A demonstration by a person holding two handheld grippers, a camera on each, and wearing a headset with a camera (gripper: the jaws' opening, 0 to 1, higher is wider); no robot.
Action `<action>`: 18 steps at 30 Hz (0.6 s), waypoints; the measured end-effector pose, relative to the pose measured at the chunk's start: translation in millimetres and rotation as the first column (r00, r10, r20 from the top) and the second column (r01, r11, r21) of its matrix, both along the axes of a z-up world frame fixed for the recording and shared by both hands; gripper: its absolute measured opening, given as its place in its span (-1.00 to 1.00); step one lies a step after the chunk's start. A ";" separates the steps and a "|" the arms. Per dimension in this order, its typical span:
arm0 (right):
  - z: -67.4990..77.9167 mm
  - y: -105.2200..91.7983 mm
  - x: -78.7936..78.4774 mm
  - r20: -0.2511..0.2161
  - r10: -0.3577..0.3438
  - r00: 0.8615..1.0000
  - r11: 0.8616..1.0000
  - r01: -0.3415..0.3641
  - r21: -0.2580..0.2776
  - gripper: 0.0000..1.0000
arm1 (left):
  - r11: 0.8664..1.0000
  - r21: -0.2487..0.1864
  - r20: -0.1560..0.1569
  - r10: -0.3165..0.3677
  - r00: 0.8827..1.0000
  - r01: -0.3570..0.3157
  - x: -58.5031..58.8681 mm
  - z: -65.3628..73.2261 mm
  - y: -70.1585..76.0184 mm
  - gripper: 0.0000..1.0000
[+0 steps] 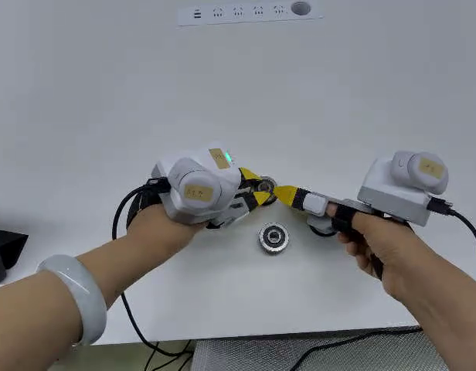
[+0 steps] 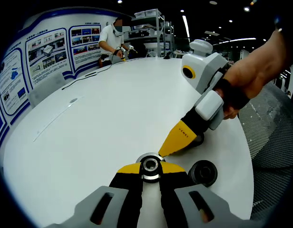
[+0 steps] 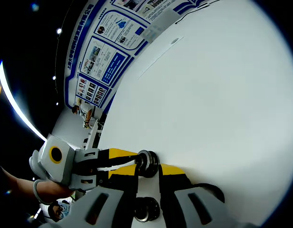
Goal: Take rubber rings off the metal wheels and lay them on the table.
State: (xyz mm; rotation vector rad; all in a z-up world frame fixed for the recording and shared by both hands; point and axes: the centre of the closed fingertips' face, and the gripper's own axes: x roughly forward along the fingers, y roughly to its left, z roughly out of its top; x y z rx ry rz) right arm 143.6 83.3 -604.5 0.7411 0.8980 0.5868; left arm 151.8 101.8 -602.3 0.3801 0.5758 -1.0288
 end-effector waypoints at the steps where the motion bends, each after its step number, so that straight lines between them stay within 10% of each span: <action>1: -0.3 0.7 0.2 -0.004 0.000 1.000 1.000 0.000 0.004 -0.62 | 1.000 0.000 0.000 0.000 1.000 0.000 0.0 0.0 0.1 -0.74; 18: 2.4 9.2 -3.0 -0.045 -0.014 0.999 0.998 0.017 0.064 -0.60 | 1.000 -0.005 -0.002 0.006 1.000 -0.006 1.0 0.5 0.1 -0.74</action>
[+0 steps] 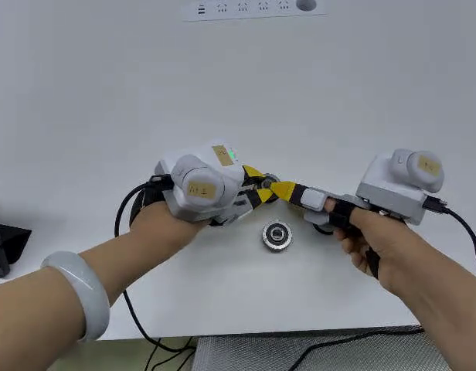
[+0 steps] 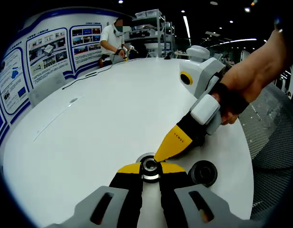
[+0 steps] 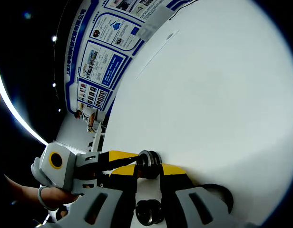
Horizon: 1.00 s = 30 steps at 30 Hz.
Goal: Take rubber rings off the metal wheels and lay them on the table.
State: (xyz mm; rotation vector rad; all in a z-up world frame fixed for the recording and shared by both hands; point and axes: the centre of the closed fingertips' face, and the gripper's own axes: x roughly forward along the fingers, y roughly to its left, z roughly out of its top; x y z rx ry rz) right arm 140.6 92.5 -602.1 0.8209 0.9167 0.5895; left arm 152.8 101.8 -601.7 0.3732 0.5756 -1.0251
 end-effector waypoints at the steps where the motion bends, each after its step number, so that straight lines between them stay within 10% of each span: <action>1: 0.9 0.5 -0.5 0.002 0.005 1.000 1.000 -0.005 -0.002 -0.59 | 1.000 0.000 0.000 0.000 1.000 0.000 0.1 0.0 0.0 -0.74; 30: 3.5 -7.6 0.6 0.040 0.019 0.999 1.000 -0.019 -0.018 -0.85 | 1.000 0.005 0.001 -0.004 1.000 0.004 0.9 -0.5 0.1 -0.75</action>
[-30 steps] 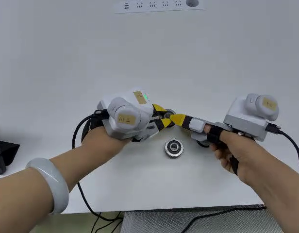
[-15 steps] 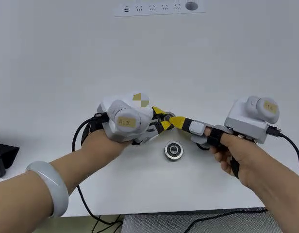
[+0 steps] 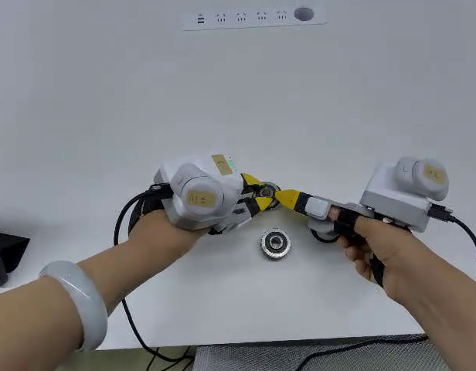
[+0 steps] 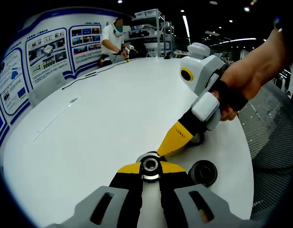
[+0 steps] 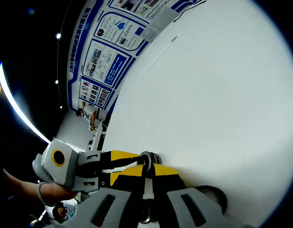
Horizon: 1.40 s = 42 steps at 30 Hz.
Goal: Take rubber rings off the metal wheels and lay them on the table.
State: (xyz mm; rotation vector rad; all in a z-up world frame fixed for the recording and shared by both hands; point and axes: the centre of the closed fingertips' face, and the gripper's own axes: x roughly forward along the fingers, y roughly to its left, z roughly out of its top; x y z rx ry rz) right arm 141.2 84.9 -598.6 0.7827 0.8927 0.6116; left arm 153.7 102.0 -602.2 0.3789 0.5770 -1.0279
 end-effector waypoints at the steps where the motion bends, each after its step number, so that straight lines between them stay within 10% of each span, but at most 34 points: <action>1: -1.3 -0.9 0.2 0.002 0.000 1.000 1.000 0.000 -0.009 -0.89 | 1.000 0.001 0.000 -0.001 1.000 0.001 -0.1 0.1 0.0 -0.75; 42: 5.1 7.5 2.8 0.045 0.014 0.999 1.000 -0.013 -0.010 -0.97 | 1.000 0.001 0.000 -0.003 1.000 0.003 -0.8 0.4 -0.3 -0.75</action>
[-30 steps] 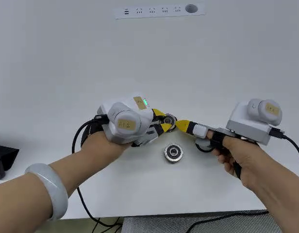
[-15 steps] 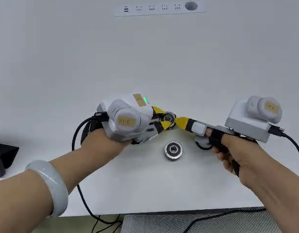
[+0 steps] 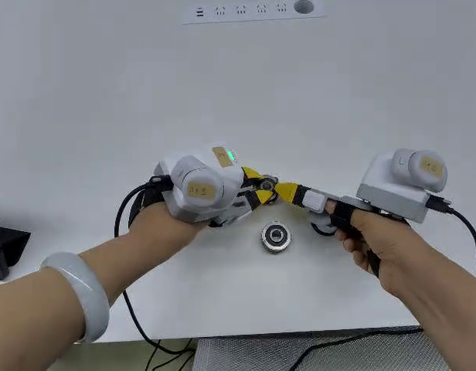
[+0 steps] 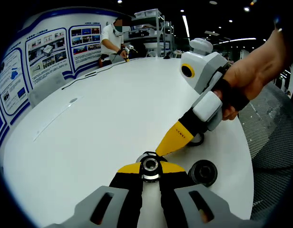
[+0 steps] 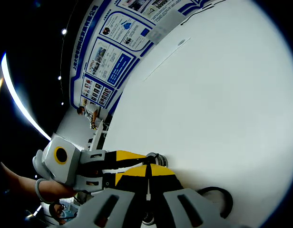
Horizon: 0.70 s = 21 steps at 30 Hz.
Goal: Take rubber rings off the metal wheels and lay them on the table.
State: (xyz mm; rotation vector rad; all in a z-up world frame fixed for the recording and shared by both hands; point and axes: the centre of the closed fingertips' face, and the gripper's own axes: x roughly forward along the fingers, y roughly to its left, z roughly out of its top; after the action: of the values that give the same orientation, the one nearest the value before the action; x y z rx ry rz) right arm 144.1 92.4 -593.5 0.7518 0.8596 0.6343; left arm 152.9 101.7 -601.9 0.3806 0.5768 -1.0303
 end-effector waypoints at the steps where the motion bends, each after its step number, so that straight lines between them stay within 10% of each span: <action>1: 0.4 0.3 0.1 0.001 0.001 1.000 1.000 -0.001 0.003 -0.97 | 1.000 0.000 0.000 0.000 1.000 0.000 0.0 -0.1 0.1 -0.75; 21: 4.6 -2.4 5.0 -0.006 -0.023 1.000 1.000 0.023 0.016 -0.96 | 1.000 0.003 0.003 -0.006 1.000 0.006 0.0 0.2 0.0 -0.75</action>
State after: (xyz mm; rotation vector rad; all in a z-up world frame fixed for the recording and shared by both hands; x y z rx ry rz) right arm 149.1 89.9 -588.9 0.7778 0.8512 0.6198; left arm 152.8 101.7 -601.7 0.3860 0.5748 -1.0344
